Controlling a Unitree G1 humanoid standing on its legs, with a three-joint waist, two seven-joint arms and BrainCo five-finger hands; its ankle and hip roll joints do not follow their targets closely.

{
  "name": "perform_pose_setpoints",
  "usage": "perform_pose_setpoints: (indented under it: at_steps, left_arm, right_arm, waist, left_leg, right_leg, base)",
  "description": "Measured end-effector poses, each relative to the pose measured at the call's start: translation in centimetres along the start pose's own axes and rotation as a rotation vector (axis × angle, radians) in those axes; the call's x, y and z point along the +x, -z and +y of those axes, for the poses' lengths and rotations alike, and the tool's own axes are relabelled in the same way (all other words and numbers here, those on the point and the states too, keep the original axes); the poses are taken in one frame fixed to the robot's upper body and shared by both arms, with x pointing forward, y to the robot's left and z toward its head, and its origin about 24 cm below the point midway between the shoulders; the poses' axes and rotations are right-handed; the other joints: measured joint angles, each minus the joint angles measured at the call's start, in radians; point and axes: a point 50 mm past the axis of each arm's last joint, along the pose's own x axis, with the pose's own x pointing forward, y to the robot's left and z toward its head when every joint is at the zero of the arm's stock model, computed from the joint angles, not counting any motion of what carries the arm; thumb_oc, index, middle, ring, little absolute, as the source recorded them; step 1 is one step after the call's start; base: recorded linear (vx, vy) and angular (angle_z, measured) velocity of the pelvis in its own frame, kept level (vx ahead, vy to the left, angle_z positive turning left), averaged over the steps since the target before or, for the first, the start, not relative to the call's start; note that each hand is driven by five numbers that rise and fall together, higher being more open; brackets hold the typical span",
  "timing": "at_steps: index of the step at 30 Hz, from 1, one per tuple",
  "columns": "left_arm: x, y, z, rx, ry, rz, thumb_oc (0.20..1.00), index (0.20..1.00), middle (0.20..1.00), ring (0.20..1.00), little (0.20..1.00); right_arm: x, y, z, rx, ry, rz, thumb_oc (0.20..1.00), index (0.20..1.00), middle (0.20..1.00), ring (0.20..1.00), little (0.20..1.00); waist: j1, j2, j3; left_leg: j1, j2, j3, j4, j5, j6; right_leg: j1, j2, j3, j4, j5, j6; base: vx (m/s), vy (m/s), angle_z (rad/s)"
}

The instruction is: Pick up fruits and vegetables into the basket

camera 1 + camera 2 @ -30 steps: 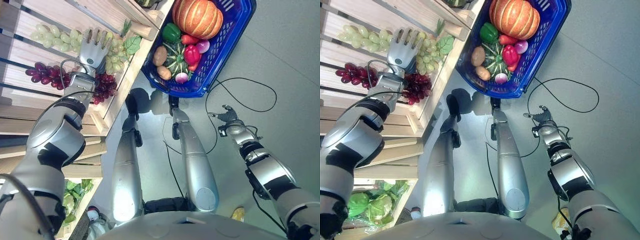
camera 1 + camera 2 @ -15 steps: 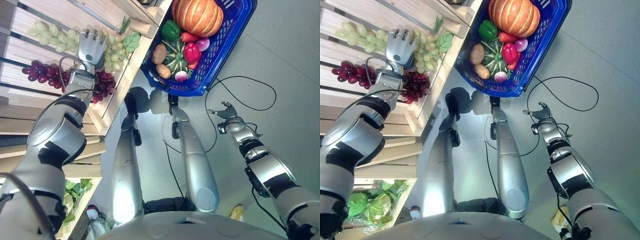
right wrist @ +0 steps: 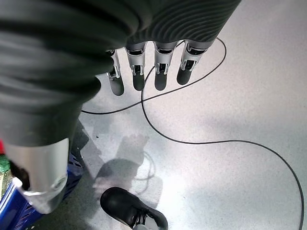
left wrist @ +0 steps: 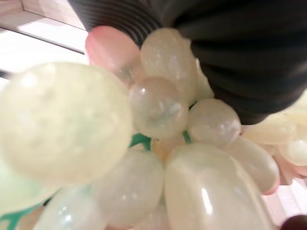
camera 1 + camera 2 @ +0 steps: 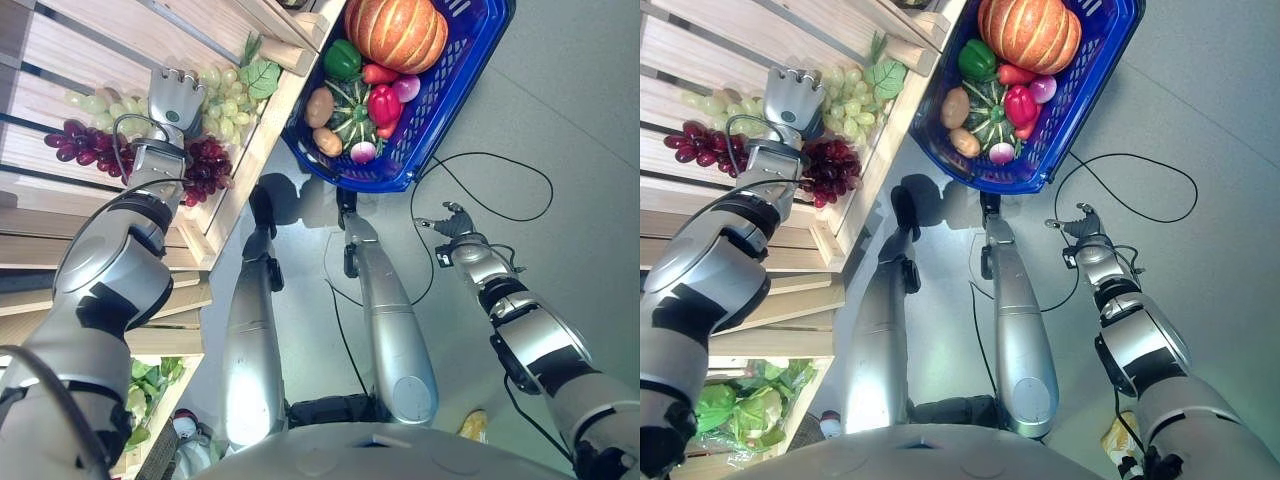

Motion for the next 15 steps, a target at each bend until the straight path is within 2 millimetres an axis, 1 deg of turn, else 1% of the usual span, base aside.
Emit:
perform_pose_setpoints:
  at_steps: [2,5,8,9,12,15]
  left_arm:
    - [0.0,0.0,-0.1,-0.028,0.005,0.016,0.2,0.2,0.2,0.2,0.2]
    - [0.1,-0.2,0.0,-0.232,0.021,0.108,0.2,0.2,0.2,0.2,0.2]
    - [0.2,0.0,0.0,-0.567,0.047,0.233,0.2,0.2,0.2,0.2,0.2]
    - [0.2,0.2,-0.2,-0.732,0.065,0.287,0.2,0.2,0.2,0.2,0.2]
    - [0.3,0.7,-0.4,-1.109,0.117,0.39,0.2,0.2,0.2,0.2,0.2]
    - [0.1,1.1,-0.8,-1.363,0.136,0.438,0.2,0.2,0.2,0.2,0.2]
  right_arm:
    - [0.0,0.0,0.0,0.0,0.0,-0.001,1.0,1.0,1.0,1.0,1.0]
    - [0.0,-0.1,0.0,0.001,0.0,-0.003,1.0,1.0,1.0,1.0,1.0]
    - [0.0,-0.1,0.0,0.003,0.001,-0.004,1.0,1.0,1.0,1.0,1.0]
    - [0.0,-0.1,0.0,0.01,0.001,-0.002,1.0,1.0,1.0,1.0,1.0]
    - [0.0,0.1,-0.1,0.014,0.002,0.002,1.0,1.0,1.0,1.0,1.0]
    - [0.0,0.1,-0.1,0.015,0.002,0.002,1.0,1.0,1.0,1.0,1.0]
  waist:
    - [0.0,0.0,0.0]
    - [0.0,0.0,0.0]
    - [0.001,0.0,0.0]
    - [0.0,0.0,0.0]
    - [0.0,0.0,0.0]
    - [0.004,0.0,0.0]
  left_leg:
    - [0.0,0.0,0.0,0.0,0.0,0.0]
    - [0.001,0.0,0.0,0.001,0.0,0.0]
    - [0.005,0.0,0.001,0.002,0.0,0.0]
    - [0.009,0.0,0.002,0.002,0.0,0.0]
    - [0.028,0.001,0.003,0.001,0.0,0.0]
    - [0.042,0.0,0.002,0.0,0.0,-0.001]
  right_leg:
    - [0.0,0.0,0.0,0.0,0.0,0.0]
    - [0.001,0.001,0.0,0.001,0.0,0.0]
    - [0.003,0.001,0.002,0.003,0.003,-0.004]
    - [0.007,0.001,0.004,0.005,0.004,-0.006]
    - [0.023,0.001,0.004,0.008,0.005,-0.007]
    - [0.037,-0.001,0.003,0.008,0.001,-0.002]
  base:
    - [0.0,0.0,0.0]
    - [0.0,0.0,0.0]
    - [0.0,0.0,0.0]
    - [0.0,0.0,0.0]
    - [0.0,0.0,0.0]
    - [0.0,0.0,0.0]
